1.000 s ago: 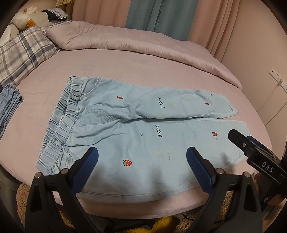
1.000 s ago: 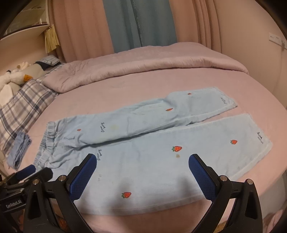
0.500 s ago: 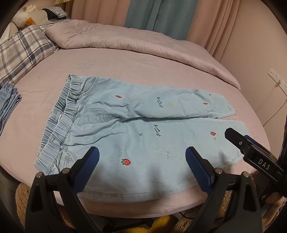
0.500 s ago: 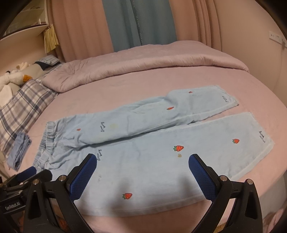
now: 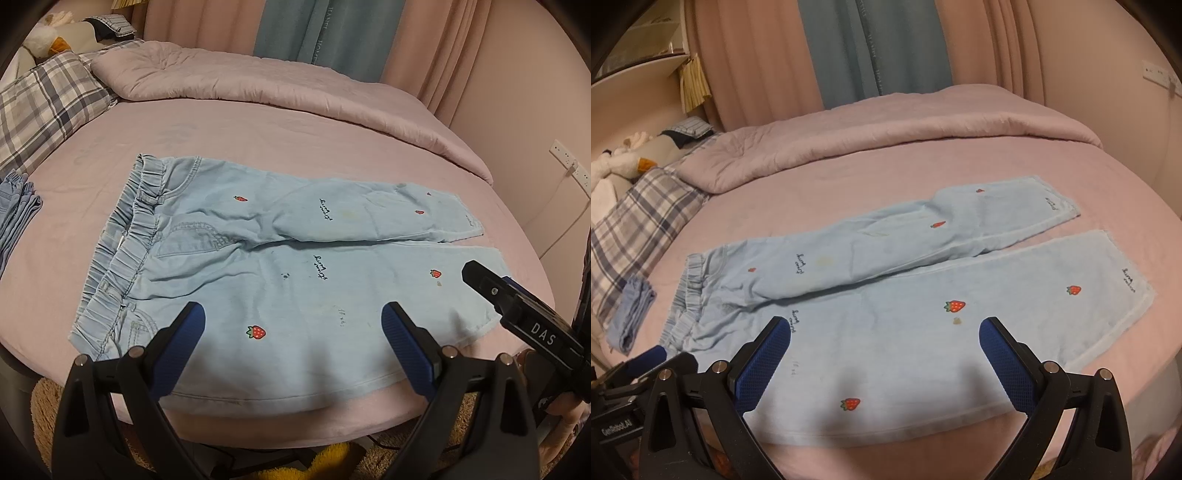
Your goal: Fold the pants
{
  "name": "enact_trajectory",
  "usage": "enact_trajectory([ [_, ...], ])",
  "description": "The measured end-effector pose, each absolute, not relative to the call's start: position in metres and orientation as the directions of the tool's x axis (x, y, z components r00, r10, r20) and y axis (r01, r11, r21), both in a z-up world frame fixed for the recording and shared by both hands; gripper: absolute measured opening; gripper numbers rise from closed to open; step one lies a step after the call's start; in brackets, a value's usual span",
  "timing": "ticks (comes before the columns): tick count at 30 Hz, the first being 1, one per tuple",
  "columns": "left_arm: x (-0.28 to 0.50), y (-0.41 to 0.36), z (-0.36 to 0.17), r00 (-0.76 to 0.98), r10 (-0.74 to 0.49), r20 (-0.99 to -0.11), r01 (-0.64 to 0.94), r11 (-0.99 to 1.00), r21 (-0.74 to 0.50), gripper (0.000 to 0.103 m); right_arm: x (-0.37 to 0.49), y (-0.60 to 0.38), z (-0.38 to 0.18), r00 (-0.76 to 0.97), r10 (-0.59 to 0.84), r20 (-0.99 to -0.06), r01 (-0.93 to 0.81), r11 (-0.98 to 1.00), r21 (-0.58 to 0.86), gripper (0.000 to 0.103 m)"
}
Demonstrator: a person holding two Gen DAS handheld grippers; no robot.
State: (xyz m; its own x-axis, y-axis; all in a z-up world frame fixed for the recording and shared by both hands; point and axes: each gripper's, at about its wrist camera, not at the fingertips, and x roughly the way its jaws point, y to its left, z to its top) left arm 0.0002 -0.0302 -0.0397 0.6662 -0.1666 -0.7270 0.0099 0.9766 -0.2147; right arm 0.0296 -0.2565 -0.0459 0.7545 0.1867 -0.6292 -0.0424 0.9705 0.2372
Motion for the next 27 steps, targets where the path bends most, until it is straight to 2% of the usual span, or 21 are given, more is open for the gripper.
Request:
enact_trajectory([
  [27,0.004,-0.018,-0.045,0.654,-0.206,-0.728,0.002,0.963,-0.27,0.092,0.031,-0.265,-0.048,0.751,0.162,-0.64,-0.012,0.973,0.232,0.102],
])
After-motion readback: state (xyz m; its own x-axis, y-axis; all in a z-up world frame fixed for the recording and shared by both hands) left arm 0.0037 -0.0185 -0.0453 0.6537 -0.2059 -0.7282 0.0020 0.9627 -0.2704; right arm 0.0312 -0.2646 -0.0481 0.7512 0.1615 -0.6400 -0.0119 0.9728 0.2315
